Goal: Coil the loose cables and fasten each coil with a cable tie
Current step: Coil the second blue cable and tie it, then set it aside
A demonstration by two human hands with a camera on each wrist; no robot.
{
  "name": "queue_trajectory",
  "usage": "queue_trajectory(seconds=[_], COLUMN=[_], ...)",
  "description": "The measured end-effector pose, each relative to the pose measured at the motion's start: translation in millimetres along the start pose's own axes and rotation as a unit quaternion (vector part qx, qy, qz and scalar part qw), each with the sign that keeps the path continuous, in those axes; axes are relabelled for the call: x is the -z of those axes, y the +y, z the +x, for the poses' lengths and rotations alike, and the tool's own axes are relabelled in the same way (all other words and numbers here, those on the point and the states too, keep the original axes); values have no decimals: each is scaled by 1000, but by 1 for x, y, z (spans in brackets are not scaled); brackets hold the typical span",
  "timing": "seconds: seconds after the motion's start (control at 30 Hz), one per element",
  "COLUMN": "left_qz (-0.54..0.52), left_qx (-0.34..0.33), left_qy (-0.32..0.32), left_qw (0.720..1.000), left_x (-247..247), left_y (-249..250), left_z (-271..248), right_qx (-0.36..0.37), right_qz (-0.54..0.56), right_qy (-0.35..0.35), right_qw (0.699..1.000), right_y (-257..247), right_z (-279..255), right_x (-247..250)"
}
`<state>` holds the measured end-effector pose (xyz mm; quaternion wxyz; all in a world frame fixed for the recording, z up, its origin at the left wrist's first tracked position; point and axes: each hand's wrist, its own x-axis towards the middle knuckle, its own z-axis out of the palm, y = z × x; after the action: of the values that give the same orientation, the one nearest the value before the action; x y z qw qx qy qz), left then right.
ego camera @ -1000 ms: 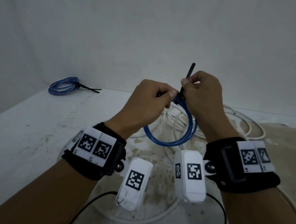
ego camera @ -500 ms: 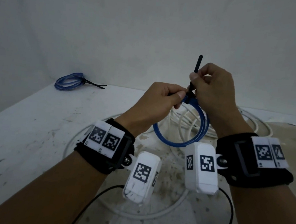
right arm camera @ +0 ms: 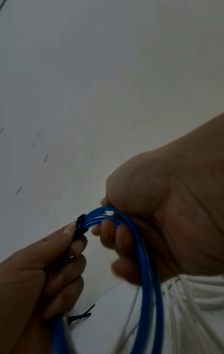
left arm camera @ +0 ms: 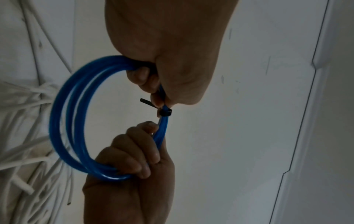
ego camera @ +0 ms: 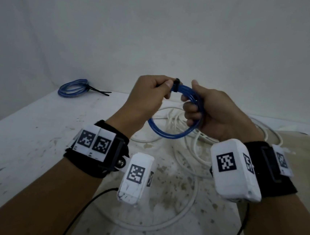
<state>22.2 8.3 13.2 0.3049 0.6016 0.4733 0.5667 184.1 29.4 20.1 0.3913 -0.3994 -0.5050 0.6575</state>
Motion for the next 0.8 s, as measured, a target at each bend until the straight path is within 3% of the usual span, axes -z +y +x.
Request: queue_trajectory(seconds=[0.2,0.43,0.63,0.8], left_qz=[-29,-30,113,159], left_qx=[29,46,-28,-65], left_qy=[24,29,-32,-92], left_qw=[999,998,993,981], left_x=[4,13,15,2], left_y=[2,1,5,1], left_z=[2,7,5,-3], right_qx=[75,87,79,112], right_qz=[76,93,-36,-18], right_qy=[-3,-39,43,99], right_qw=[994,991,995,989], right_y=[8,14,9,8], right_z=[5,8,7,7], right_x=[-12,-17,-16,-17])
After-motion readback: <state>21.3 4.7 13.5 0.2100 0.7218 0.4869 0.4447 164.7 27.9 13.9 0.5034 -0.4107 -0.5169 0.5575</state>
